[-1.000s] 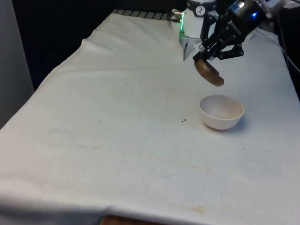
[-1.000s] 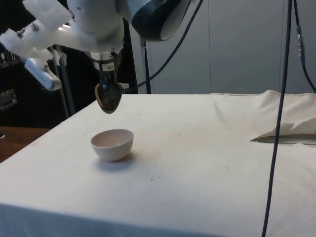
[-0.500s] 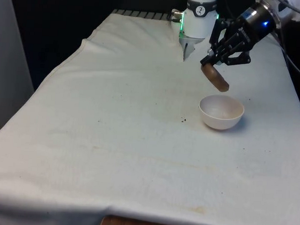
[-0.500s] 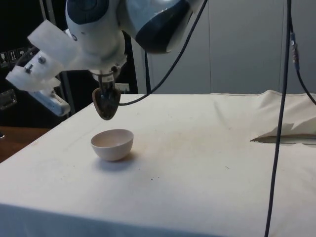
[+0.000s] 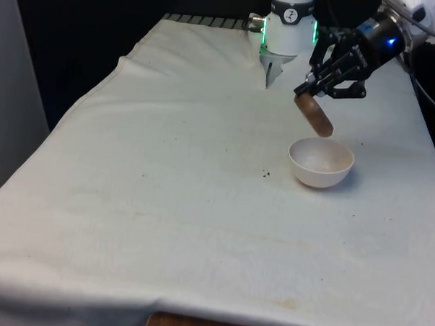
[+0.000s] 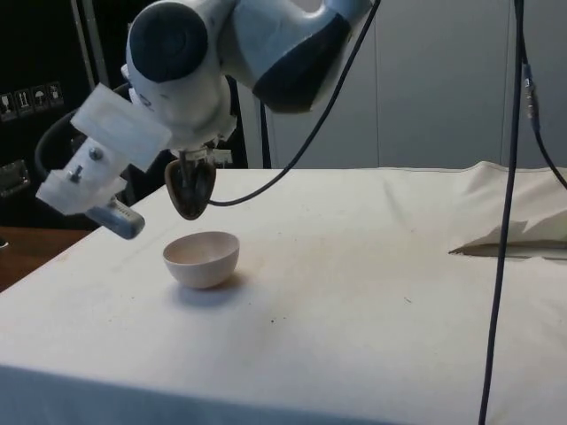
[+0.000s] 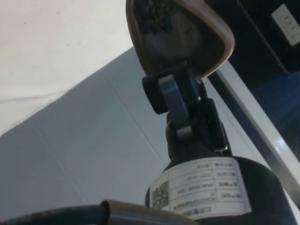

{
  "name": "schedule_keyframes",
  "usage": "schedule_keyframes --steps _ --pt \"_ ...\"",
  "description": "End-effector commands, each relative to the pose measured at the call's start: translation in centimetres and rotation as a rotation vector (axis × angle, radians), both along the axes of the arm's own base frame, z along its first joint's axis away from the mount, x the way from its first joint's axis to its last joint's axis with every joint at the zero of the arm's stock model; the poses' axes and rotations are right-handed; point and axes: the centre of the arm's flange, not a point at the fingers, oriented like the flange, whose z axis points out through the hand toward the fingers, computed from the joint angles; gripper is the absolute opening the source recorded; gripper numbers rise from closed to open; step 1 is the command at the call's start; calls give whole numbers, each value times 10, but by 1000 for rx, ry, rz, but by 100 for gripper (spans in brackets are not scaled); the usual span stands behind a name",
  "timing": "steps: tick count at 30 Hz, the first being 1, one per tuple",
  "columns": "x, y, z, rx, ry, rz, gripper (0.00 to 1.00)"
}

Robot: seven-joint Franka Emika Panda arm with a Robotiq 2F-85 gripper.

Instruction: Pour the coffee beans from the cup into the bowl.

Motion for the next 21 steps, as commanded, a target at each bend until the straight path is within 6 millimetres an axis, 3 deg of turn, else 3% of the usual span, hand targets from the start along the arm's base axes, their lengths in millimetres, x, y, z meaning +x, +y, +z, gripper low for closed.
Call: schedule_keyframes --steps 1,21 --pt "0 2 -1 -9 -10 1 0" --pt "-9 22 -20 -129 -95 9 0"
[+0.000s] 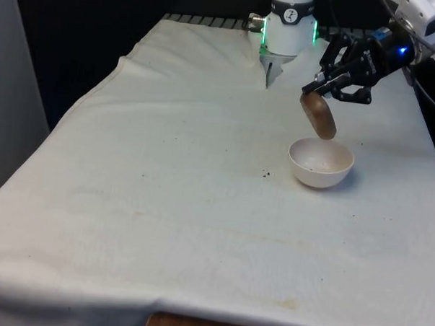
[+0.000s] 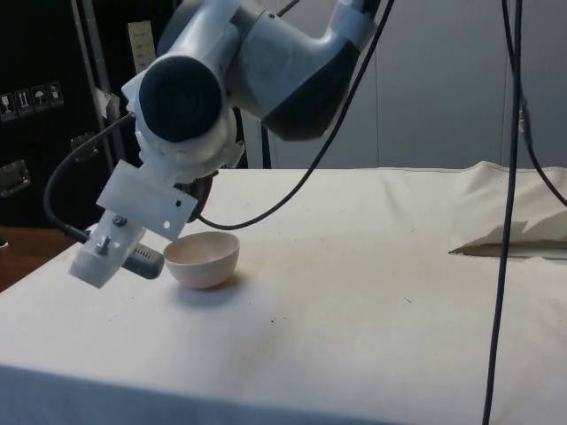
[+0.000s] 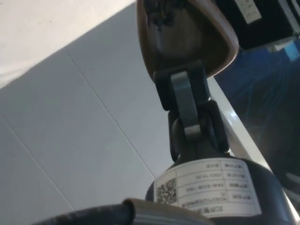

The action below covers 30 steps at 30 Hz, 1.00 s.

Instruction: Pour the coffee beans from the cup into the bowl.

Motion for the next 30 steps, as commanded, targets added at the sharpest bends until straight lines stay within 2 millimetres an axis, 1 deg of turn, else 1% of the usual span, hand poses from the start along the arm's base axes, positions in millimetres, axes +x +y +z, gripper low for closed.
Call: schedule_keyframes --steps 1,8,16,17,21,27,30 --pt "0 2 -1 -14 -10 5 0" --pt "-1 2 -3 -61 -17 22 0" --pt "-11 3 -7 -140 -26 56 0" --pt "-8 3 -7 -129 -25 46 0" --pt "-17 5 -9 -180 -25 74 0" --pt "-19 4 -11 -207 -28 82 0" --pt "-22 5 -15 -247 -26 110 0"
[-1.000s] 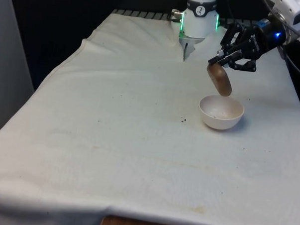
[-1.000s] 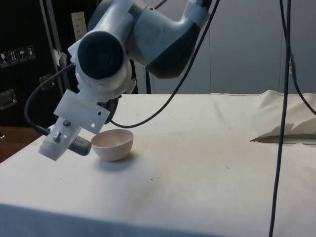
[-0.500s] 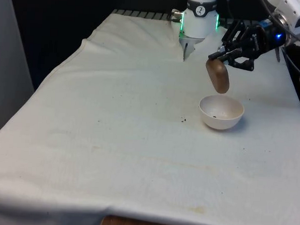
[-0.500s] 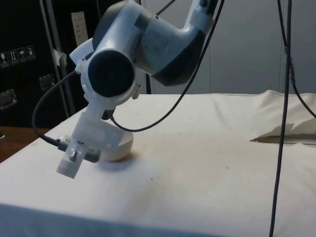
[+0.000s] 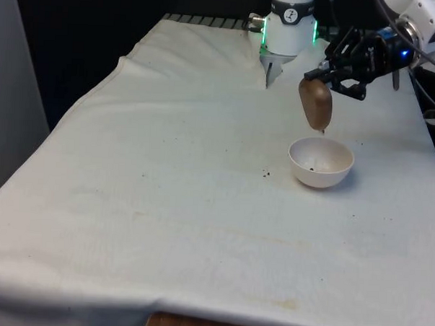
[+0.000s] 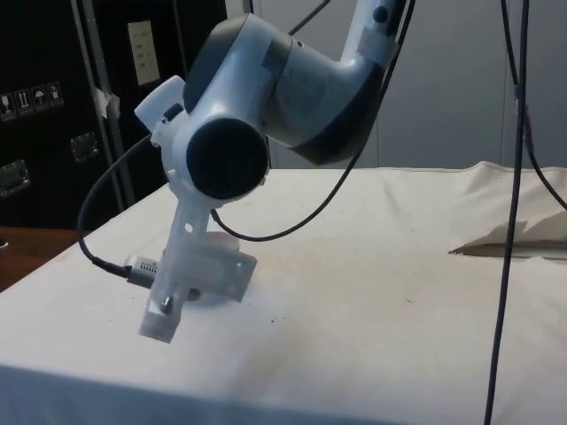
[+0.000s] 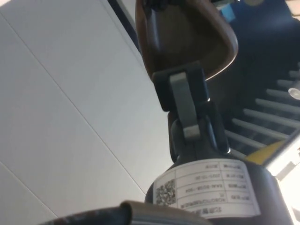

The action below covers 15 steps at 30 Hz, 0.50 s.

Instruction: Pour the coffee beans from the cup into the bowl.

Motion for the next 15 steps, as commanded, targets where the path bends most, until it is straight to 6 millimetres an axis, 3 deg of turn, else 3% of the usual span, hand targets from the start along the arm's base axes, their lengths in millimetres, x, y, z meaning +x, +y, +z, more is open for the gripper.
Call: schedule_keyframes --steps 1,15 --pt "-1 1 -2 -18 4 10 0" --pt "-3 1 -7 -108 25 52 0"
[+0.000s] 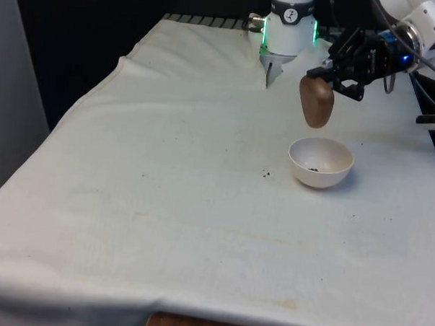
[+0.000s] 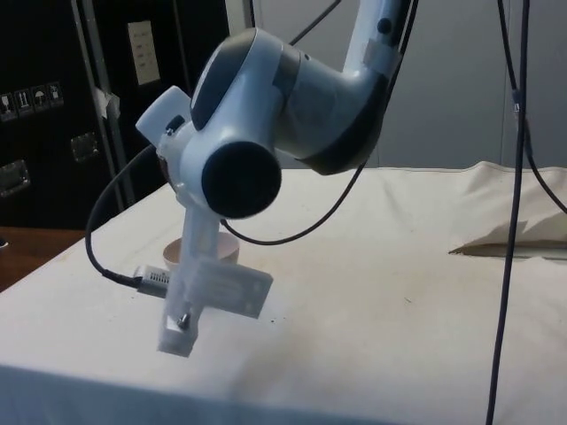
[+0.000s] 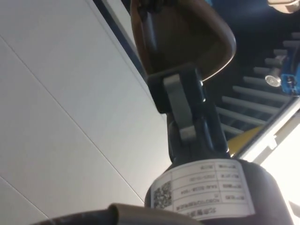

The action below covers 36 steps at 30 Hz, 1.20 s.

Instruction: Pour the coffee beans from the cup into the bowl.

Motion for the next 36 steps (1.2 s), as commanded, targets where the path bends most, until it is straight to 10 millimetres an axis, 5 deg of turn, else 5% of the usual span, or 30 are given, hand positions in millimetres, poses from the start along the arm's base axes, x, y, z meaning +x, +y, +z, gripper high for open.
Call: schedule_keyframes --steps 1,17,36 --pt "-1 1 -1 -15 10 9 0" --pt "2 0 1 -115 83 38 0" --pt "-11 25 -11 -256 29 33 0"
